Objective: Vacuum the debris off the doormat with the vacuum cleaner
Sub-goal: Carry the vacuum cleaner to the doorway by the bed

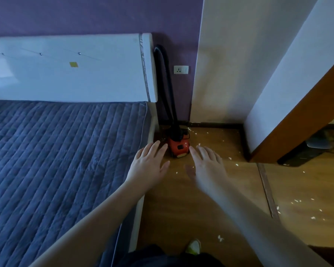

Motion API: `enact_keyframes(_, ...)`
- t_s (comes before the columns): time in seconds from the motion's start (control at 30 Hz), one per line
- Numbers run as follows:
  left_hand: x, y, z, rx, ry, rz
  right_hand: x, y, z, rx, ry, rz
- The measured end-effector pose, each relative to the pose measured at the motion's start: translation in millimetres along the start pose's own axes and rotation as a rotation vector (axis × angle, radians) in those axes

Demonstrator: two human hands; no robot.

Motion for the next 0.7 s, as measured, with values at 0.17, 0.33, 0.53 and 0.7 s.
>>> enact_keyframes(0.17, -6.9, 9.3, 50.7, 0.021, 0.016, 0.003, -0.4, 0.1, 52.9, -0.021, -0.066, 0.016)
enact_keyframes(0.33, -29.8, 17.9, 118.0, 0.01, 0.037, -0.011, 3.7, 13.7, 121.7, -0.039, -0.058, -0.002)
enact_keyframes(0.53, -85.2, 29.6, 196.9, -0.025, 0.011, -0.046, -0.9, 22.0, 213.9, -0.079, -0.021, -0.021)
enact_keyframes(0.7, -122.1, 33.8, 256.3, -0.056, 0.026, -0.05, 3.6, 24.1, 272.3, -0.102, 0.003, -0.018)
Point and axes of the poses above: each hand's wrist, its own z-axis towards the middle knuckle, its own y-axis out of the palm, x = y × z, the point moved 10 cm from there along z, towards the middle knuckle, and after that the axes turned 4 degrees about -x, right-handed, at the moved point
